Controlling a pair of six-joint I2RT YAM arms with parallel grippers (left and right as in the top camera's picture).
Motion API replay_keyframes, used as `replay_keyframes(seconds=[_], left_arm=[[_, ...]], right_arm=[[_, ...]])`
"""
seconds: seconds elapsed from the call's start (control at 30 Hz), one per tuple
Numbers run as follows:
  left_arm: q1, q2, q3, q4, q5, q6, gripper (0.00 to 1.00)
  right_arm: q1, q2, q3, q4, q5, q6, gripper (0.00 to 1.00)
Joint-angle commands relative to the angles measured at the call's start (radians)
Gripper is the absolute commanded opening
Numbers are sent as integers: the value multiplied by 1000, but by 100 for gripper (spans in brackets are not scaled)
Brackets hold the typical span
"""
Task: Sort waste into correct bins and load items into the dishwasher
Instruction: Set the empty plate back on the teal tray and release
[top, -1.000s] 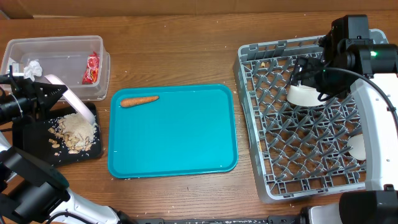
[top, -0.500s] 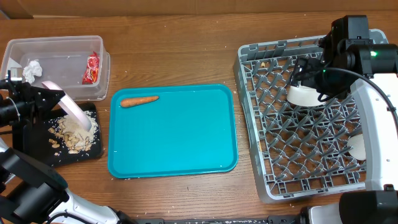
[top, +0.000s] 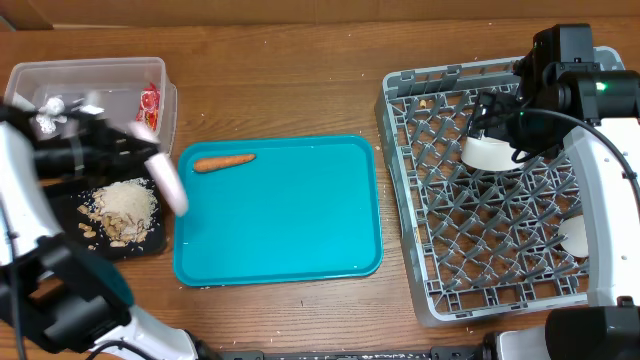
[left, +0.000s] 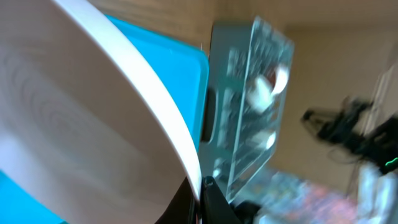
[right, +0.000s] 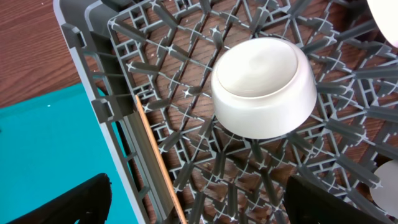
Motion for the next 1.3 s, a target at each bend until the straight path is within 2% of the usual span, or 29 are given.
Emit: replay_keyframes(seconds=[0.0, 0.2, 0.47, 0.63, 0.83, 0.9, 0.93, 0.97, 1.07, 1.27], left_arm=[[-204, -58, 15, 68, -168, -140, 4], [-543, -37, 12, 219, -483, -429, 4], [-920, 31, -29, 356, -798, -694, 4], [-1088, 153, -51, 402, -816, -754, 4], [-1149, 248, -51, 404, -814, -754, 6], [-1149, 250, -51, 404, -815, -754, 13], [-1147, 248, -49, 403, -815, -754, 29], [-1135, 241, -41, 396, -814, -754, 57], [-1101, 220, -18, 360, -817, -754, 62], [-990, 99, -5, 322, -857, -754, 62]], right_arm=[[8, 3, 6, 5, 13, -2, 91], [8, 3, 6, 4, 13, -2, 91], [8, 3, 6, 4, 13, -2, 91], [8, 3, 6, 0, 13, -2, 91], [8, 3, 6, -2, 13, -2, 91], [8, 3, 6, -6, 13, -2, 91], [8, 3, 6, -10, 13, -3, 91], [8, 3, 6, -18, 13, -2, 91], [8, 3, 6, -21, 13, -3, 91], [10, 3, 6, -18, 12, -3, 93]])
